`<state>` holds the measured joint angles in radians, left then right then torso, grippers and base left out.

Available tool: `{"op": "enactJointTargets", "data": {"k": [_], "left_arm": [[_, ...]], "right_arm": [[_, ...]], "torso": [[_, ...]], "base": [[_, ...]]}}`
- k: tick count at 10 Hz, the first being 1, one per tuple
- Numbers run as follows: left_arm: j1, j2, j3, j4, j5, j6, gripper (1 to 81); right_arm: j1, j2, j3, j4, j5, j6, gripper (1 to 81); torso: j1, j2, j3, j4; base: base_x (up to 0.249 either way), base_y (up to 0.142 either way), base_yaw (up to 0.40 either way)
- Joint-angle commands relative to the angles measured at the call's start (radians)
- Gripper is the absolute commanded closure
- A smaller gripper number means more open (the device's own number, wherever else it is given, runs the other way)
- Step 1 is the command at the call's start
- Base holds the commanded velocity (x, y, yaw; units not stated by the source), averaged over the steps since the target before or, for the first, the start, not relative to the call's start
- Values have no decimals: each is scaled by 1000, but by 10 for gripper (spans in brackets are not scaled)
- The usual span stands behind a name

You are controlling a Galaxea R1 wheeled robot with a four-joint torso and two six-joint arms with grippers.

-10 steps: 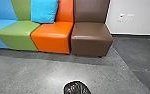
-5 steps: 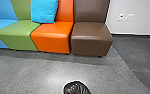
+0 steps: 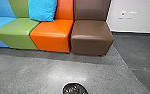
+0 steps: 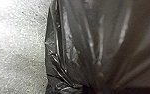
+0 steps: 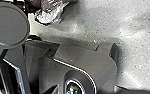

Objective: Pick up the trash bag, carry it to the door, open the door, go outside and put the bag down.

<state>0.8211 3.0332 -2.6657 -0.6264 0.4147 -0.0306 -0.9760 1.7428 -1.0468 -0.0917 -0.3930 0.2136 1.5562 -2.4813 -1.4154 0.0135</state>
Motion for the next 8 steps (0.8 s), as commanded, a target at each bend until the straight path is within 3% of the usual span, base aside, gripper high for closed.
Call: {"op": "enactJointTargets", "data": {"k": [1,5,7,8], "left_arm": [[-73,-3,6,-1,82,-3,811],[-73,-48,59,-4,82,-3,811],[-72,-81,95,-6,82,-3,811],[-70,-100,108,-6,84,-3,811]], "right_arm": [[18,-43,-1,20,-64,4,10],[-7,-17,-27,17,-29,3,10],[-31,-13,-28,18,51,0,10],[-40,-13,-30,17,78,0,10]], "torso": [[-62,96,80,0],[-137,217,182,0],[-182,286,253,0],[-204,320,288,24]], "base": [[0,0,0],[0,0,0],[0,0,0],[0,0,0]]}}
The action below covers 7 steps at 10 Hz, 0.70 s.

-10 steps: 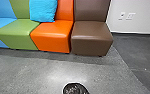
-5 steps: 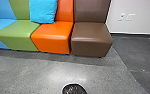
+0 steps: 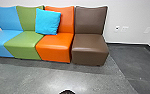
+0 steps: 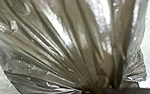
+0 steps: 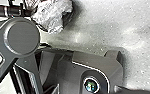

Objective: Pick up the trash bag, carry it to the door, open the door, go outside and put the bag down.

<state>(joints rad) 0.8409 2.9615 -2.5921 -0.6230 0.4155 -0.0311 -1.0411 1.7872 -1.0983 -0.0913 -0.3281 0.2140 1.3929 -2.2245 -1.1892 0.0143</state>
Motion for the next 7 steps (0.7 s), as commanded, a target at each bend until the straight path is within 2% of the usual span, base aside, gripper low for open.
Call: {"op": "enactJointTargets", "data": {"k": [1,3,6,7], "left_arm": [[-88,-50,53,-9,83,-3,811],[-84,-114,116,-6,83,-3,811],[-67,-246,223,-1,91,0,811],[-61,-292,263,-3,91,10,811]], "right_arm": [[14,-52,19,15,33,-2,10],[-3,-30,-1,13,40,-4,10],[-31,20,-47,12,40,-7,10],[-35,34,-57,12,40,-8,10]], "torso": [[-63,97,-3,0],[-105,161,69,7],[-156,239,97,8],[-180,279,98,8]], "base": [[0,0,0],[0,0,0],[0,0,0],[0,0,0]]}}
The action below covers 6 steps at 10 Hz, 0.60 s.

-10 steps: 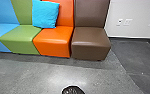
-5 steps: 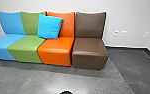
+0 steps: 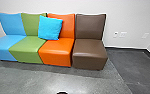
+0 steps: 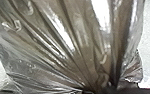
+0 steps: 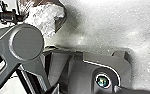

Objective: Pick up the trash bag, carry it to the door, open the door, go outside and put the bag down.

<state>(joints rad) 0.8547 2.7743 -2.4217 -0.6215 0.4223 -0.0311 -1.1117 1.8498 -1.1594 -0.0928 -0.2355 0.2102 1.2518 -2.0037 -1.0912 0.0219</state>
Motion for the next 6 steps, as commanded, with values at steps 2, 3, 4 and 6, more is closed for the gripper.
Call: {"op": "enactJointTargets", "data": {"k": [2,3,4,6], "left_arm": [[-62,-172,157,-3,84,17,811],[-58,-205,196,-3,84,36,811],[-56,-235,220,-4,85,52,811],[-44,-296,289,-3,95,85,811]], "right_arm": [[29,-11,-2,13,-53,-5,10],[25,-5,-9,13,-53,-5,10],[17,7,-18,13,-48,-5,10],[-9,28,-37,13,-36,-5,10]], "torso": [[-85,133,0,0],[-108,168,0,0],[-130,204,72,0],[-167,264,121,0]], "base": [[0,0,0],[0,0,0],[0,0,0],[0,0,0]]}}
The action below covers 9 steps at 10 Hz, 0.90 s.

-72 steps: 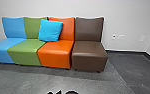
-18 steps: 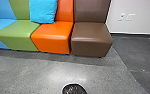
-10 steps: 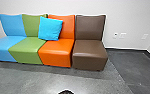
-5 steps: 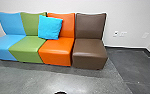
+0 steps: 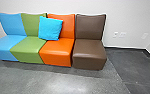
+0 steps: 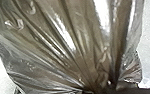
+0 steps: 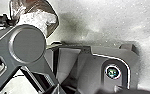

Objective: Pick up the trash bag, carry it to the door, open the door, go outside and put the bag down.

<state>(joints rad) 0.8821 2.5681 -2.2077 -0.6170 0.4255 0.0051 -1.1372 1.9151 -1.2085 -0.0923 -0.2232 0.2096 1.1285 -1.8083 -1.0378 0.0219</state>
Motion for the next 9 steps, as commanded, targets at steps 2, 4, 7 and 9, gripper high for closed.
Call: {"op": "enactJointTargets", "data": {"k": [2,4,7,9], "left_arm": [[-58,-142,109,-7,97,79,811],[-25,-175,140,-7,102,119,811],[51,-153,121,-10,96,186,811],[96,-149,118,-9,91,223,811]], "right_arm": [[-19,-5,-35,13,-22,-7,10],[-57,24,-80,14,8,-7,10],[-112,107,-166,11,24,-10,10],[-131,132,-195,11,37,-12,10]], "torso": [[-83,128,129,0],[-129,198,202,0],[-196,299,306,0],[-243,370,380,0]], "base": [[0,0,0],[0,0,0],[0,0,0],[0,0,0]]}}
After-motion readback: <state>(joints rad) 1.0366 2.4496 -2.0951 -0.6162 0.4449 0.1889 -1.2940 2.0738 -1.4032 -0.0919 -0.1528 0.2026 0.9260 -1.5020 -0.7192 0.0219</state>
